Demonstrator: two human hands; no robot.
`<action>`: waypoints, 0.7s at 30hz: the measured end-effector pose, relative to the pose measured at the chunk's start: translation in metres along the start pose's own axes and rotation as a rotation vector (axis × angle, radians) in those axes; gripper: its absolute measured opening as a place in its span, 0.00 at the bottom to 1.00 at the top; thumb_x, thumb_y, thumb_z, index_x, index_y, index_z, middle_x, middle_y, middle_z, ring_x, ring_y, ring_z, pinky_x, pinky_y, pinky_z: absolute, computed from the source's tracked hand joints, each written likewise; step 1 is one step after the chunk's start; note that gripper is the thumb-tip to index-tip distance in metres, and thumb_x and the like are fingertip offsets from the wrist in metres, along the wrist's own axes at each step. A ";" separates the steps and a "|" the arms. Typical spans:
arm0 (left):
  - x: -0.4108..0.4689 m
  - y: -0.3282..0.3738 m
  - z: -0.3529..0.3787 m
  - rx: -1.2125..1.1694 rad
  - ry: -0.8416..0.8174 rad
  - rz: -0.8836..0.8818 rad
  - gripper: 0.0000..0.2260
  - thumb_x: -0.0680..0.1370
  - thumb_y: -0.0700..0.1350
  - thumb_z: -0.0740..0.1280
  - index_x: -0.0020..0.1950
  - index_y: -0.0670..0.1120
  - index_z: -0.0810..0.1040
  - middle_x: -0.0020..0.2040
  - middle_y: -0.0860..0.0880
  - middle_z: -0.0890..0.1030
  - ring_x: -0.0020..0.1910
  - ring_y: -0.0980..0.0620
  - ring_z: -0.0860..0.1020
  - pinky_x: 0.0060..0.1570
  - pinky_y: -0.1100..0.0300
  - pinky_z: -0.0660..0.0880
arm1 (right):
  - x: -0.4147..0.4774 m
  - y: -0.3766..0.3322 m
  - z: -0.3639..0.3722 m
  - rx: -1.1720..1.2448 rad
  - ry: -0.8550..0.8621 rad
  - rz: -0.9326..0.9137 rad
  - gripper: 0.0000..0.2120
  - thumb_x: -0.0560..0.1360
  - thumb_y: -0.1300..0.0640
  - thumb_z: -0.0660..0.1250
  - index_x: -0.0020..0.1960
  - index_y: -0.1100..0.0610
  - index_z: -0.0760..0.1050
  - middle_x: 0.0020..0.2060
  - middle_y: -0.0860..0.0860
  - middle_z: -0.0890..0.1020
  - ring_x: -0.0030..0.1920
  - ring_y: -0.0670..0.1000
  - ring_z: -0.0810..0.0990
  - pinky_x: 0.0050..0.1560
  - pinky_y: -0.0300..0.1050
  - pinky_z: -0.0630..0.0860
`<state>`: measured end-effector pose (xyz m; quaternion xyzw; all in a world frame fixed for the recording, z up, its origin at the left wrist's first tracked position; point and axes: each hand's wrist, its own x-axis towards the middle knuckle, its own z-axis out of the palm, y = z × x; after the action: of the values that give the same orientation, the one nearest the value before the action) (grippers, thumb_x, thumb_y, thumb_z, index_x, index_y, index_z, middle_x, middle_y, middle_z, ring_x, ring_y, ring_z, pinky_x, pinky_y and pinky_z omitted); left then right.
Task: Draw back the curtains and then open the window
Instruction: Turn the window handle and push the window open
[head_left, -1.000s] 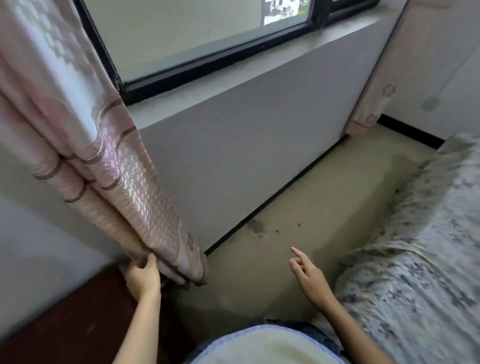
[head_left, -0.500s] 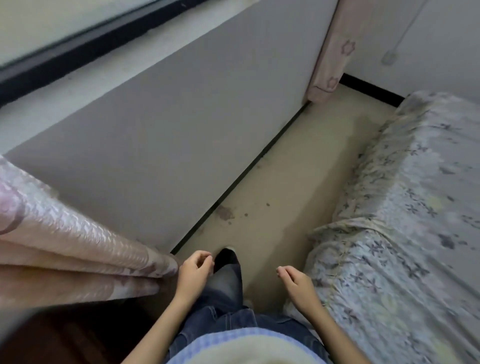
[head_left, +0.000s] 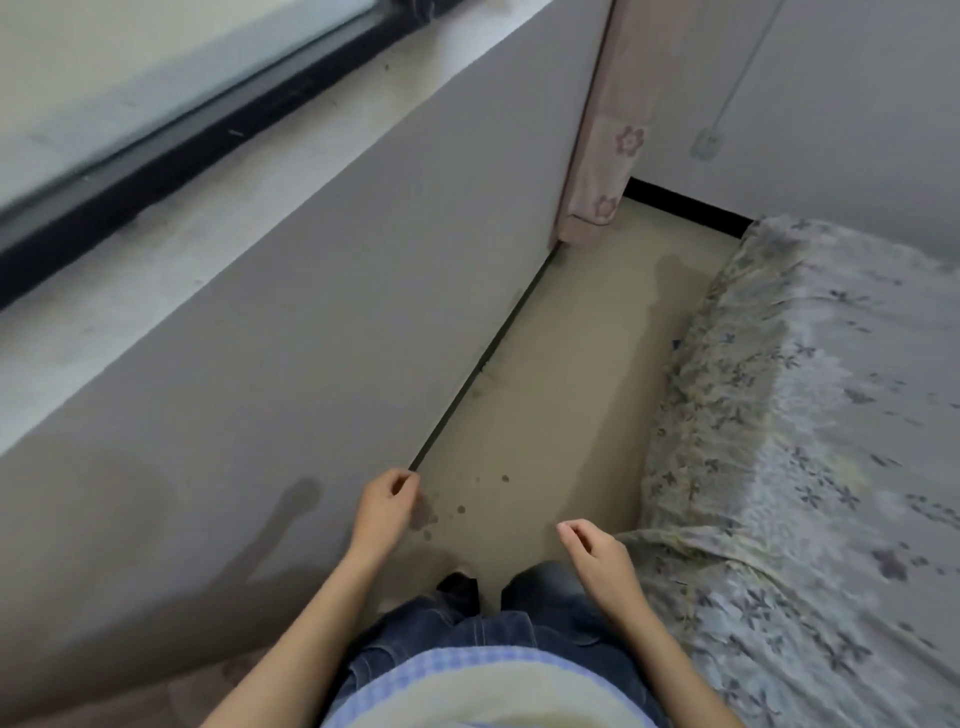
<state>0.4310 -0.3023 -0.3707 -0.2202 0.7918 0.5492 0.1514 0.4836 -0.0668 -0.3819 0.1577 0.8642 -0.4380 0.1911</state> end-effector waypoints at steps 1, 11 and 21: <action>0.007 0.006 0.014 0.047 -0.072 0.010 0.10 0.77 0.40 0.60 0.37 0.44 0.75 0.37 0.44 0.79 0.36 0.48 0.76 0.40 0.56 0.73 | 0.007 0.000 -0.005 0.007 0.004 0.003 0.08 0.77 0.56 0.60 0.43 0.56 0.76 0.38 0.52 0.80 0.41 0.49 0.77 0.39 0.32 0.69; 0.138 0.100 0.099 0.007 -0.027 -0.056 0.07 0.77 0.37 0.59 0.42 0.39 0.75 0.37 0.43 0.76 0.34 0.49 0.73 0.35 0.61 0.70 | 0.145 0.016 -0.121 0.066 0.076 0.064 0.11 0.76 0.56 0.61 0.55 0.59 0.76 0.46 0.50 0.78 0.51 0.50 0.76 0.51 0.40 0.69; 0.205 0.232 0.247 0.058 -0.205 0.054 0.08 0.72 0.45 0.63 0.35 0.44 0.77 0.33 0.47 0.79 0.33 0.49 0.75 0.39 0.57 0.72 | 0.296 0.000 -0.269 0.127 0.197 0.078 0.12 0.77 0.56 0.60 0.56 0.61 0.74 0.50 0.55 0.79 0.50 0.50 0.75 0.50 0.41 0.68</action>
<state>0.1355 -0.0389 -0.3703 -0.1369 0.7934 0.5495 0.2232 0.1726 0.1839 -0.3743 0.2453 0.8425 -0.4665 0.1117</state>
